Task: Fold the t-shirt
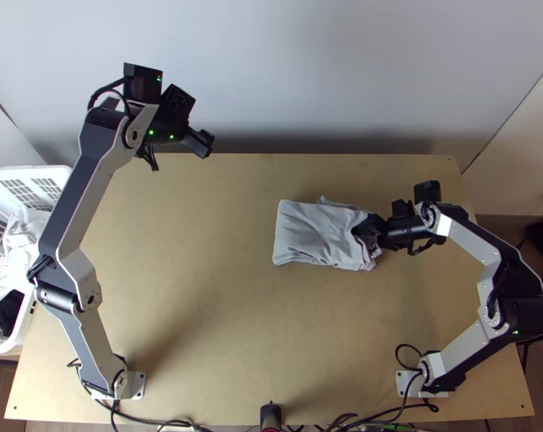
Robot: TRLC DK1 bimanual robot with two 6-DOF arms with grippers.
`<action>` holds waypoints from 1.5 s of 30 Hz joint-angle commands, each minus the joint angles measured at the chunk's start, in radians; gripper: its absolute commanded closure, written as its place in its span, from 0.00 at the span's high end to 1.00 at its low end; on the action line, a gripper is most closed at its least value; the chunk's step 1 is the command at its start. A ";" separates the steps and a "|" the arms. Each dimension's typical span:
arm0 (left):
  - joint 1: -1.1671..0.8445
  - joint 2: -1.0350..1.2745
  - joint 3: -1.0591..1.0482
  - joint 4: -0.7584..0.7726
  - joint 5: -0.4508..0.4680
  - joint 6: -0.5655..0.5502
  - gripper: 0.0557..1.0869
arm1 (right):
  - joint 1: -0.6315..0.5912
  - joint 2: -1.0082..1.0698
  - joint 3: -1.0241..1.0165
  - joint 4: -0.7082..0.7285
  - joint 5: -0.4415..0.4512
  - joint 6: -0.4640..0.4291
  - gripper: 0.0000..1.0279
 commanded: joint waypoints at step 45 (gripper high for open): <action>-0.014 -0.063 -0.019 -0.016 -0.028 -0.001 0.96 | -0.253 0.317 0.401 0.247 0.395 -0.128 0.03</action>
